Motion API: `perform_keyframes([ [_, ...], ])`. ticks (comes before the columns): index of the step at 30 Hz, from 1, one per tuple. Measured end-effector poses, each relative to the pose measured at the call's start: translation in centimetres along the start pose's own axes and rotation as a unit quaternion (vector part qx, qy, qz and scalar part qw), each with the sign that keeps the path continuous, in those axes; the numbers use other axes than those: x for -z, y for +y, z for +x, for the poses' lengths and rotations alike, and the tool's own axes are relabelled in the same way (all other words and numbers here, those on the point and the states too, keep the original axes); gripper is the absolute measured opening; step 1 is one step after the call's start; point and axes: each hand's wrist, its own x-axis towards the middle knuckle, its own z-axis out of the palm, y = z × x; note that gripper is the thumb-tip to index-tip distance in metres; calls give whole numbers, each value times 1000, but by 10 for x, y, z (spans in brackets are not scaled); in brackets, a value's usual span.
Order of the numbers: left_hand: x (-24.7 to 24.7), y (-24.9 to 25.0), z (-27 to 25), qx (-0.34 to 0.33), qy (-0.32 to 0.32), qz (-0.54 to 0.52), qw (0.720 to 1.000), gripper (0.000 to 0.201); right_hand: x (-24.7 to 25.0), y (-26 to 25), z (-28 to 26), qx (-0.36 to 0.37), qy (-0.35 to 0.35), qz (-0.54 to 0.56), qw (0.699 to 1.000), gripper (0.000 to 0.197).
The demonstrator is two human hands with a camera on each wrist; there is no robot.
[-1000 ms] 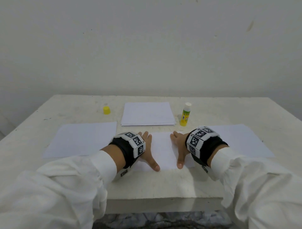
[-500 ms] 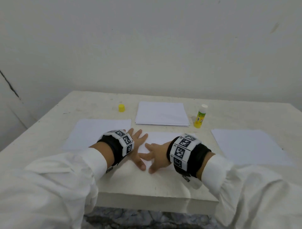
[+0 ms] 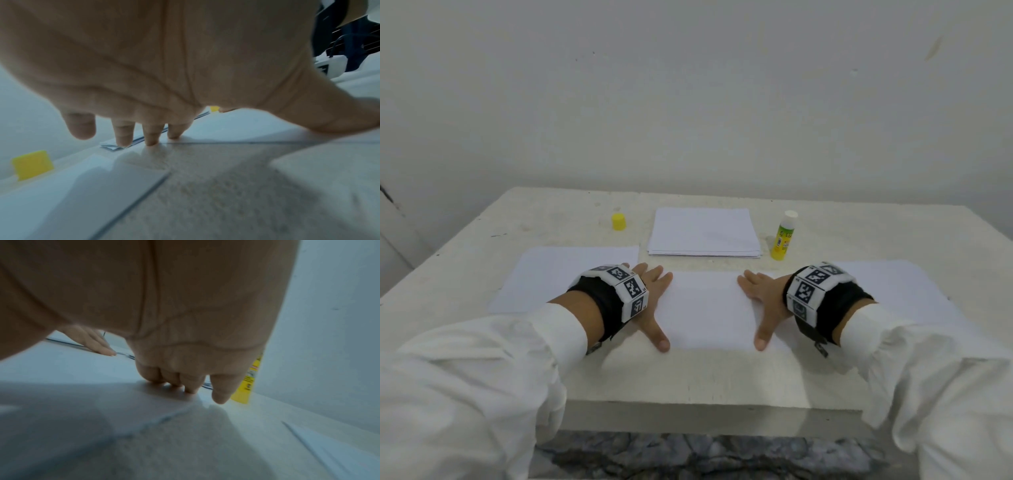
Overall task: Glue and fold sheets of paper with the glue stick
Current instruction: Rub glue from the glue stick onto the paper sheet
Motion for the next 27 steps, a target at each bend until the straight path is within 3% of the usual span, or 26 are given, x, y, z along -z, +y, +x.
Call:
perform_keyframes([
  [8, 12, 25, 12, 21, -15, -5, 1000, 148, -9, 17, 0, -26, 15, -8, 1000, 124],
  [13, 36, 90, 26, -54, 10, -21, 998, 146, -8, 16, 10, -42, 5, -11, 999, 129],
  [17, 55, 124, 17, -89, 35, -18, 995, 126, -13, 19, 14, -49, -8, -14, 999, 133],
  [21, 44, 104, 24, -22, -17, -35, 999, 138, -16, 18, 13, -37, 24, 48, 998, 125],
  [27, 19, 35, 12, 24, -44, -40, 998, 143, -7, 16, 1, -36, 10, 8, 999, 124],
])
